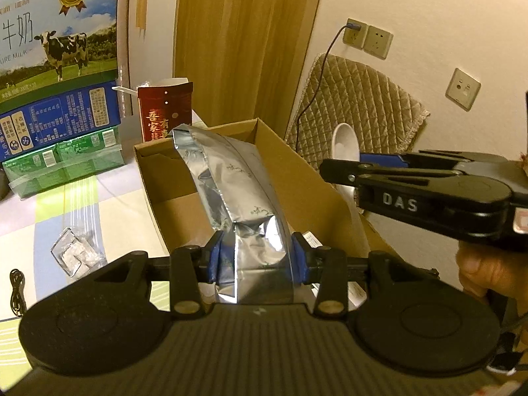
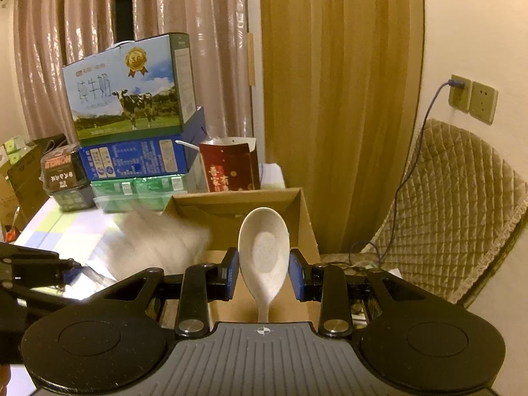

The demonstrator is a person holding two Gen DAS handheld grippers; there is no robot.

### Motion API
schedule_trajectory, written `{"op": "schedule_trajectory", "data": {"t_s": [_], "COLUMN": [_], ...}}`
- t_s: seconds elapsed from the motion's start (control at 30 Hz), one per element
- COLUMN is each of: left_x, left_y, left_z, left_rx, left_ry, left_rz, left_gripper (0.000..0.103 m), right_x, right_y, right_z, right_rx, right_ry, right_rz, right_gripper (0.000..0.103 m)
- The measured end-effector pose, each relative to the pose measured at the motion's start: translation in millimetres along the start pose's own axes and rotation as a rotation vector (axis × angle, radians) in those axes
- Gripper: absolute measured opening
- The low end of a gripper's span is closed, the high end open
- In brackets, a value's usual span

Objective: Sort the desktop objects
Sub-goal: 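Open the left tool to drop the foil bag while the right tool releases the spoon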

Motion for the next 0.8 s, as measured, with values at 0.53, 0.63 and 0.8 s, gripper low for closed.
{"op": "schedule_trajectory", "data": {"t_s": [0.53,0.63,0.8], "left_x": [-14.2,-17.4,-23.2], "left_y": [-11.9,-15.4,-23.4], "left_z": [-15.9,-19.9,-27.0], "left_rx": [-0.024,-0.029,-0.039], "left_ry": [0.026,0.036,0.049], "left_rz": [0.023,0.024,0.024], "left_gripper": [0.039,0.039,0.044], "right_x": [4.7,2.5,-2.8], "right_y": [-3.3,-2.1,-9.3], "right_z": [-10.5,-6.7,-2.6], "right_rx": [0.024,0.052,0.066], "right_ry": [0.066,0.064,0.061], "right_rz": [0.006,0.022,0.001], "right_gripper": [0.035,0.065,0.065]}}
Point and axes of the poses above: each gripper's, at about its wrist camera, not at the fingertips, and x roughly the way its jaws point, z to its right, y to its top, the point moved 3 cm from there along x, roughly the way its jaws point, and after that the axes turned 11 degrees about x, right-handed, at the moved point
